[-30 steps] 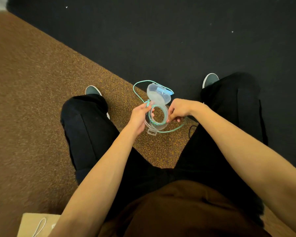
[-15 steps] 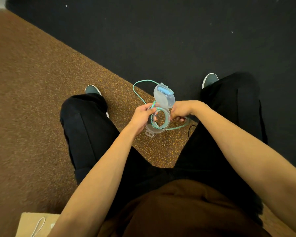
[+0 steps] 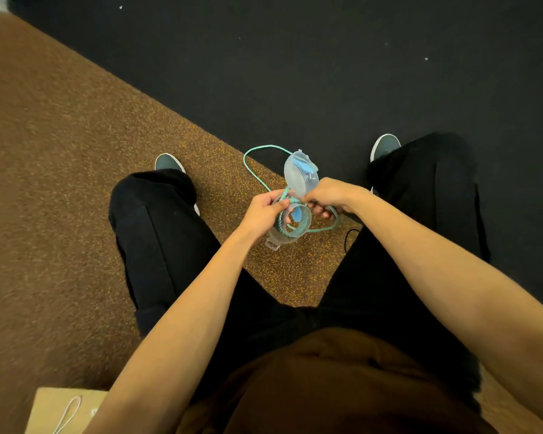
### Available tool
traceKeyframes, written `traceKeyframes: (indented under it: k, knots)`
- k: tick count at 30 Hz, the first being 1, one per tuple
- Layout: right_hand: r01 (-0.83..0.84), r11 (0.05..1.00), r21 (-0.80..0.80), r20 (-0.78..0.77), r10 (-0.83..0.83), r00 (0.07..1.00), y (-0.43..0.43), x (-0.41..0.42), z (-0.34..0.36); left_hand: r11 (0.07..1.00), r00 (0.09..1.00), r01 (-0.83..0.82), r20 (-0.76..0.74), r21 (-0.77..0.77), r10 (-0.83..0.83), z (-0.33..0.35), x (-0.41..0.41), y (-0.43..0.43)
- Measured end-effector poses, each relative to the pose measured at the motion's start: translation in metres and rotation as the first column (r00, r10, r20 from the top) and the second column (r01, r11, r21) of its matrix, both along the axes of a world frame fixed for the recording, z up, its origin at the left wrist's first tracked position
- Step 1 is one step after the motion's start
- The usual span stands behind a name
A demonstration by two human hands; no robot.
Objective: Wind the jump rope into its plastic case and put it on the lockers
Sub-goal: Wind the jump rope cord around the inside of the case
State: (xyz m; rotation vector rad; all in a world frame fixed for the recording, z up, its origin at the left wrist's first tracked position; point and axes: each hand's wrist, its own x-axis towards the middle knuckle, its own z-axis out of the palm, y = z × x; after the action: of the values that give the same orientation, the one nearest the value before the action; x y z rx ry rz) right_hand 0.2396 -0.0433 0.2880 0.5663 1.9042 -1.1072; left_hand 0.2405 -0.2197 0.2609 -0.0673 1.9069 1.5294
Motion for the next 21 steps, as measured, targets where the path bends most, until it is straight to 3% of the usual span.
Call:
traceKeyframes:
  k: [14,21]
  knots:
    - [-0.08,0.996,-0.033,-0.186,0.072,0.98,-0.007,0.0,0.006,0.997,0.998,0.049,-0.044,-0.057,-0.052,-0.013,0.003,0.0]
    - [-0.082,0.991,-0.103,-0.204,0.06,0.977,-0.016,0.003,0.003,0.994,0.996,-0.061,-0.064,-0.087,0.055,-0.021,0.006,0.0]
